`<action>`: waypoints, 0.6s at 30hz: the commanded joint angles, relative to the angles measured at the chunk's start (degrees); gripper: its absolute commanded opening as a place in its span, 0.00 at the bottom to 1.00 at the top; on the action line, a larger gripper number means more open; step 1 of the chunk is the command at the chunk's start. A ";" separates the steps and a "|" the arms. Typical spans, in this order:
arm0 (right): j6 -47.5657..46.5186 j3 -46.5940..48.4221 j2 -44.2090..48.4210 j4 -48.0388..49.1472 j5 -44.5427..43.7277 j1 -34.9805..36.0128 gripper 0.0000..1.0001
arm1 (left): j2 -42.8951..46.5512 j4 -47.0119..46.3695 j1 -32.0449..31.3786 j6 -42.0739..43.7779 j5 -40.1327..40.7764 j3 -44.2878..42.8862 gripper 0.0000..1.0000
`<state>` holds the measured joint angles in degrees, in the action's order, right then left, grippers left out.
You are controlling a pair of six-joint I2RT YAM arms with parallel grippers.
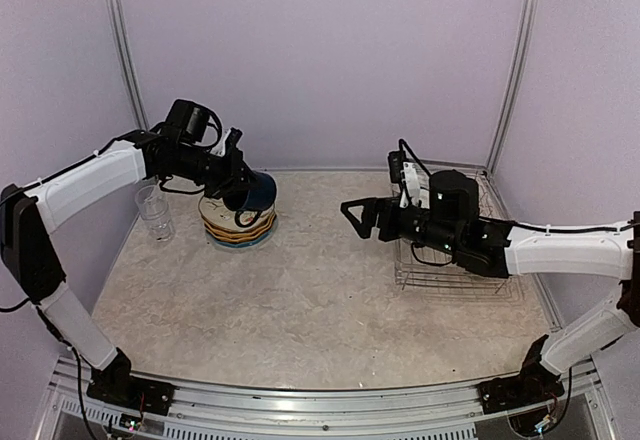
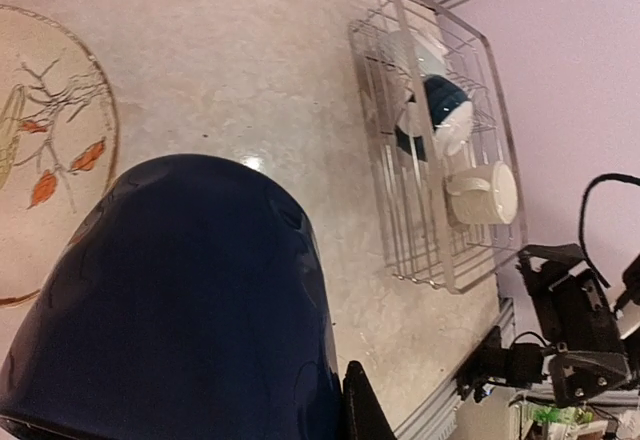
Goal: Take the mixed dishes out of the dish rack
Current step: Place the cup at the center of the board.
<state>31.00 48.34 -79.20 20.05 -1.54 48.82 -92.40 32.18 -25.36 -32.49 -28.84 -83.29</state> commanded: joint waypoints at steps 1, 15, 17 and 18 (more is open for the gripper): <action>-3.90 -3.30 6.74 -6.08 -9.29 -0.35 1.00 | 3.55 10.79 -1.01 2.71 17.15 -4.73 0.00; -9.10 -8.57 18.24 -8.51 -14.96 -0.78 1.00 | 10.74 19.75 5.25 -5.83 27.82 13.97 0.00; -9.12 -9.48 19.36 -8.29 -15.02 -0.83 1.00 | 9.34 18.94 6.03 -5.39 27.09 14.09 0.00; -9.14 -9.84 19.90 -8.26 -14.94 -0.91 1.00 | 8.35 18.92 6.19 -5.27 27.27 13.51 0.00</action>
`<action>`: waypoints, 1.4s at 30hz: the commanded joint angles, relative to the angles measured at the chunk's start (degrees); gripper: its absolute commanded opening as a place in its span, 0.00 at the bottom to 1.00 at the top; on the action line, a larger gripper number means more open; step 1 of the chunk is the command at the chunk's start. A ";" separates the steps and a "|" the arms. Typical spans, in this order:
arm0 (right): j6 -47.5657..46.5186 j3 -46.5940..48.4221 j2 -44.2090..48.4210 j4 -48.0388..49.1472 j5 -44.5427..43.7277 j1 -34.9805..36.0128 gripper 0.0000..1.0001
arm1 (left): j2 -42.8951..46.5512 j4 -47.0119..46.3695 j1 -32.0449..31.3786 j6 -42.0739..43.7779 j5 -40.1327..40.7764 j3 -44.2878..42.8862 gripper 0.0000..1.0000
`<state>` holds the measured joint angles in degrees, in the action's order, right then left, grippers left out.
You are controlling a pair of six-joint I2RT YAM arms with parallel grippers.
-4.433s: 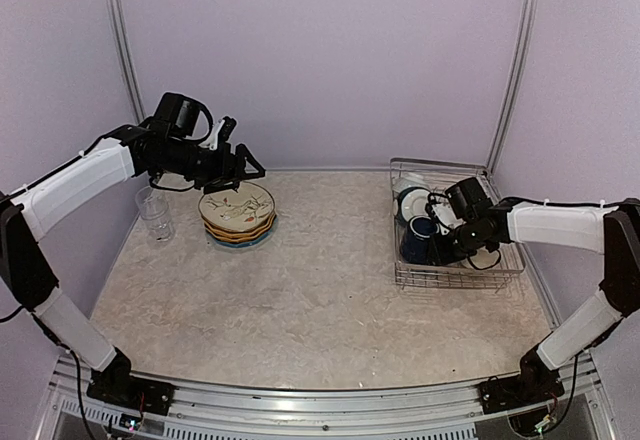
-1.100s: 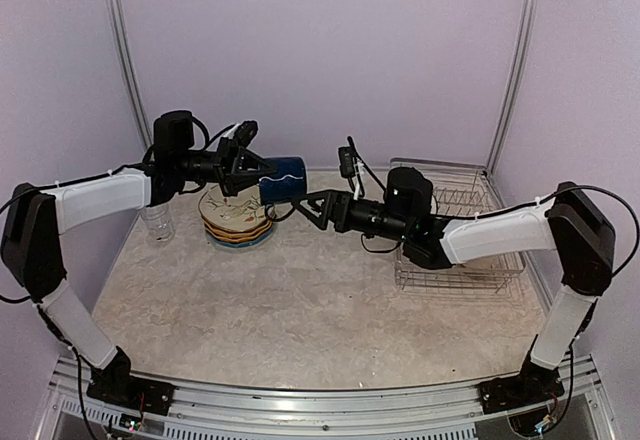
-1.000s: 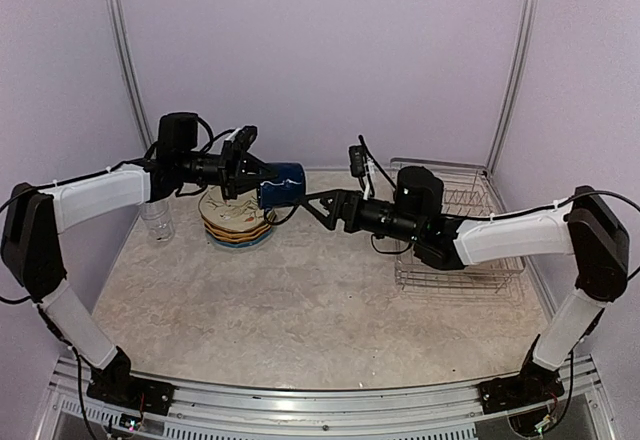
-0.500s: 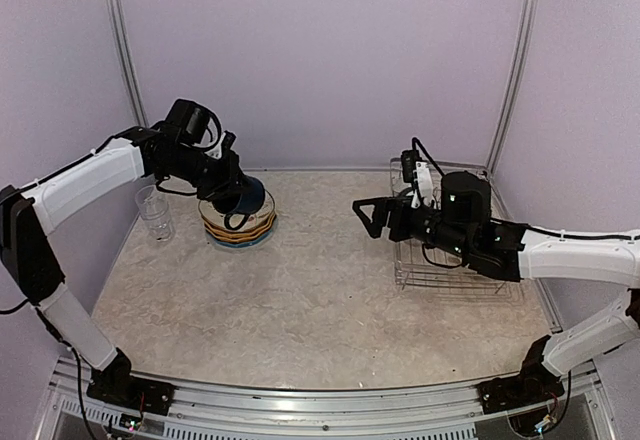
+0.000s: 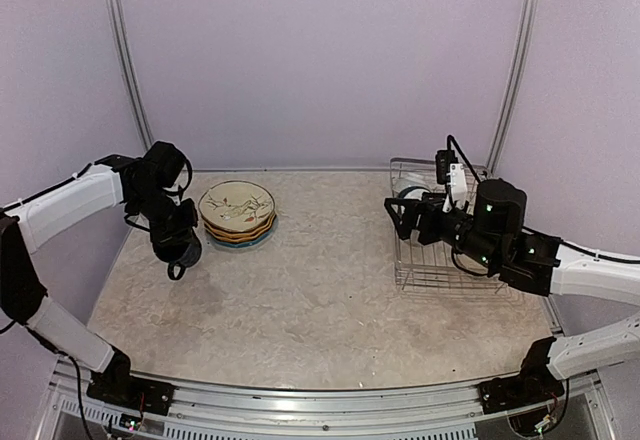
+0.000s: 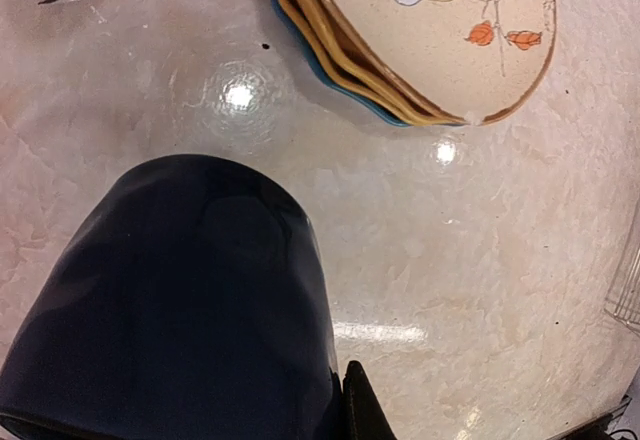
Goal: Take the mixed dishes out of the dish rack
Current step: Place the cup at the center of the board, then grab the cup from the dish rack.
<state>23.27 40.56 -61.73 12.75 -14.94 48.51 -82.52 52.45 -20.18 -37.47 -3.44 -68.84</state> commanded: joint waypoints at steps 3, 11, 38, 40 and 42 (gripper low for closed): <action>-0.64 -2.99 4.56 -1.51 -1.72 -0.61 1.00 | -7.33 0.18 0.76 -0.39 3.29 -3.64 0.00; 0.99 -6.11 11.07 -2.62 -3.48 -0.68 1.00 | -17.23 -0.02 -0.77 -0.75 8.52 -6.85 0.00; 0.03 -5.08 10.15 -6.43 -5.01 -0.79 1.00 | -7.35 2.04 -1.92 -0.44 12.24 -7.76 0.58; -0.02 -5.00 10.14 -7.35 -5.66 -0.86 1.00 | -4.48 1.19 -2.13 0.31 12.03 -8.52 0.60; 0.15 -4.92 10.29 -8.32 -6.27 -0.93 1.00 | -1.14 -0.01 -2.35 1.56 11.68 -9.56 0.63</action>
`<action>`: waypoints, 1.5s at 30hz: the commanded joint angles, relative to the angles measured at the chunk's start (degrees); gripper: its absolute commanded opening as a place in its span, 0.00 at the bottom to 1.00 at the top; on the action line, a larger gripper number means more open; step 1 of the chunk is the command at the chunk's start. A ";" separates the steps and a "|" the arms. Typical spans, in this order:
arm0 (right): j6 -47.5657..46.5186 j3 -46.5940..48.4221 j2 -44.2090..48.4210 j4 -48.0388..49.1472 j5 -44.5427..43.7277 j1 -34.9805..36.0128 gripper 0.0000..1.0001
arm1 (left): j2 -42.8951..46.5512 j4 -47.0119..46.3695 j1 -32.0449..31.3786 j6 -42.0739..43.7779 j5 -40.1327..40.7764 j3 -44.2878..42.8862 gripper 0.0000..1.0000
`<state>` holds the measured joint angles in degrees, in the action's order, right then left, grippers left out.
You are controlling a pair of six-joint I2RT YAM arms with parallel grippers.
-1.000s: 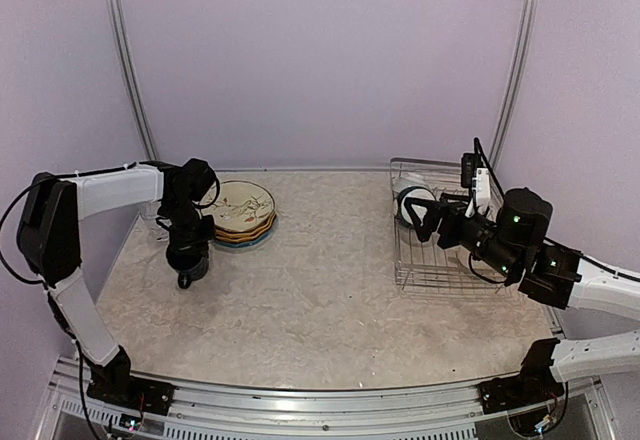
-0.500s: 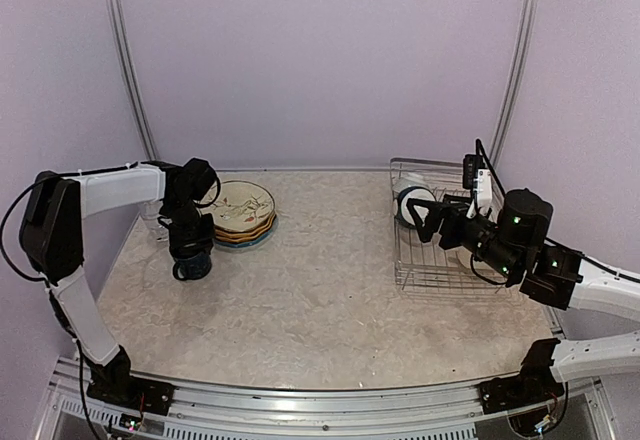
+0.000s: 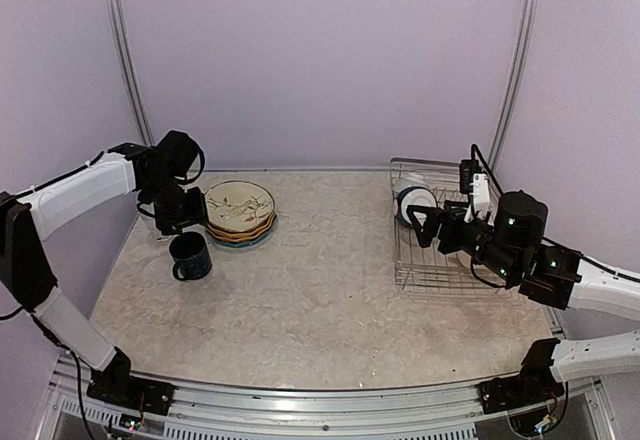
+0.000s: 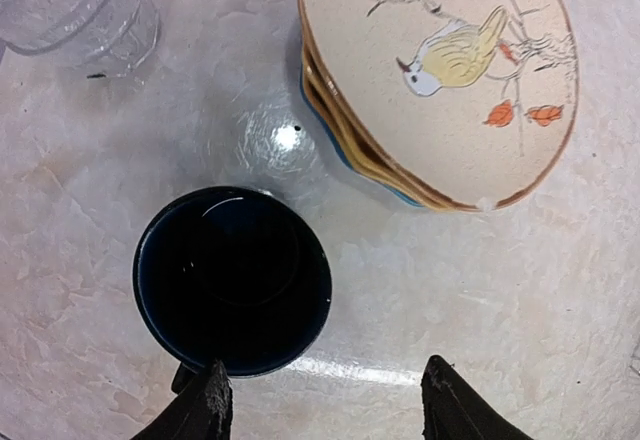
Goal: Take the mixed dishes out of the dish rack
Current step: Grab the cup from the dish rack.
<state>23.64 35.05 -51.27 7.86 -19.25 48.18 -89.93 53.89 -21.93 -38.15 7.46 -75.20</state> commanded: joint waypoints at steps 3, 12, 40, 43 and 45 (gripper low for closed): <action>0.33 0.51 0.38 -4.28 -2.36 -0.68 1.00 | 11.70 -5.47 -0.81 5.94 -2.68 -4.77 0.68; 2.00 0.66 1.02 -5.98 -2.97 -0.72 1.00 | 16.49 -17.72 1.47 15.39 -23.18 -14.63 0.99; 10.71 18.47 -16.25 -28.16 2.07 -16.56 1.00 | 21.38 -40.58 14.38 4.99 -30.61 1.94 0.99; 14.53 21.35 -22.05 -29.47 1.23 -16.97 1.00 | 22.52 -41.41 16.52 1.39 -31.04 4.13 0.99; 19.57 23.15 -25.34 -31.22 -0.70 -16.98 1.00 | 22.47 -41.55 17.31 1.64 -33.48 4.01 0.99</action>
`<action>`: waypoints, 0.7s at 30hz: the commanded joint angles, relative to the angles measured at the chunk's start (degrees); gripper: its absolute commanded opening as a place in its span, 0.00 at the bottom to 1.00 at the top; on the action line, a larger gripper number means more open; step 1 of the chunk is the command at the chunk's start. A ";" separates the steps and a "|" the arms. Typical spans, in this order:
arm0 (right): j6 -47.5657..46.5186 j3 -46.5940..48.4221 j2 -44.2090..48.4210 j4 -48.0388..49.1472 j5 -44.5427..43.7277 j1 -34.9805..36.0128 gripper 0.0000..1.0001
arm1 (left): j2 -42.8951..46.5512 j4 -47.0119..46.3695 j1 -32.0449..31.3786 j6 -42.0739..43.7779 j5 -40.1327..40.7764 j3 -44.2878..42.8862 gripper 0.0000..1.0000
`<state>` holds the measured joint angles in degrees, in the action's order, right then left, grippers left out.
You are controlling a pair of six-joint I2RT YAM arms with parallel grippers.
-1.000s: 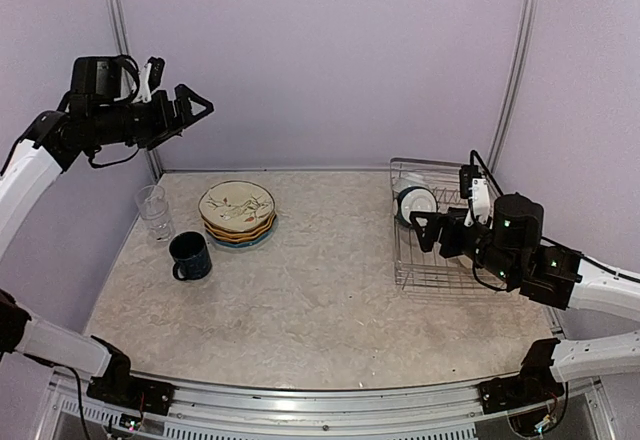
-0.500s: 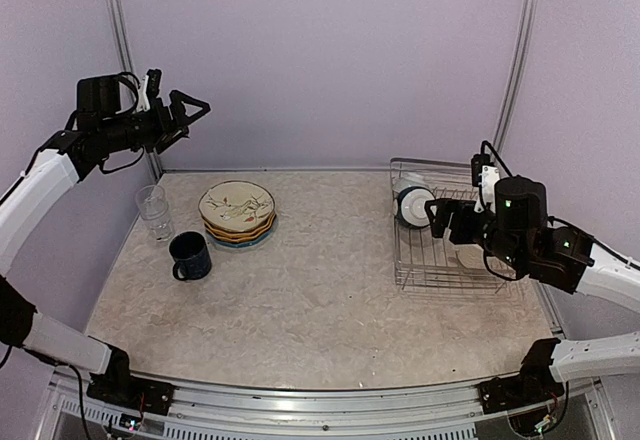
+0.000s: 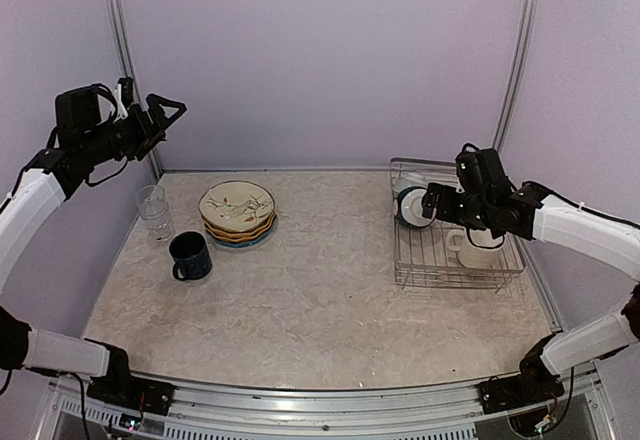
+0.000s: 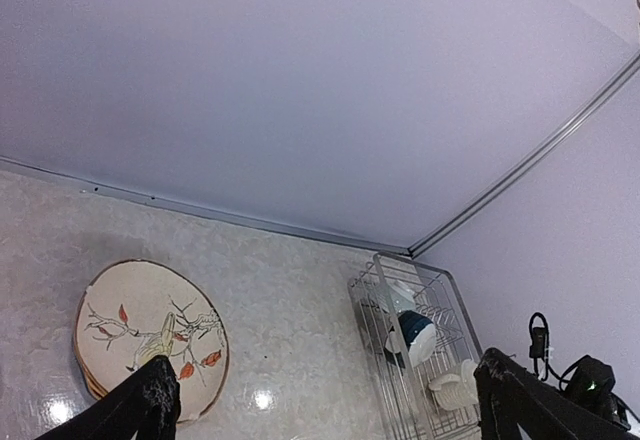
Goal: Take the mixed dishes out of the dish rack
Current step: Grab the cup from the dish rack.
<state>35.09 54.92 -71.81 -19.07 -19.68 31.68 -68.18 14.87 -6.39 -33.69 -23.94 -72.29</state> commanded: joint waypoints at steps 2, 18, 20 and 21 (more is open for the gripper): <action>17.15 4.98 -7.87 -7.27 -2.99 -0.49 1.00 | -0.35 -0.79 1.82 -1.50 -3.45 -0.24 0.99; 56.44 17.64 -23.33 -32.46 -10.10 -0.42 0.97 | -4.63 0.24 -1.43 -4.02 -6.94 -0.89 0.99; 58.88 18.19 -23.84 -31.92 -10.29 -0.39 0.97 | -5.51 0.20 -1.51 -4.90 -8.12 -1.05 0.99; 60.18 18.20 -23.92 -31.57 -10.26 -0.46 0.96 | -5.84 0.16 -1.58 -5.23 -8.52 -1.09 0.99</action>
<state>85.97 71.29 -94.65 -46.78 -28.16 31.42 -72.29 14.98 -7.62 -37.15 -29.58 -72.27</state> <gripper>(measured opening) 0.967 0.990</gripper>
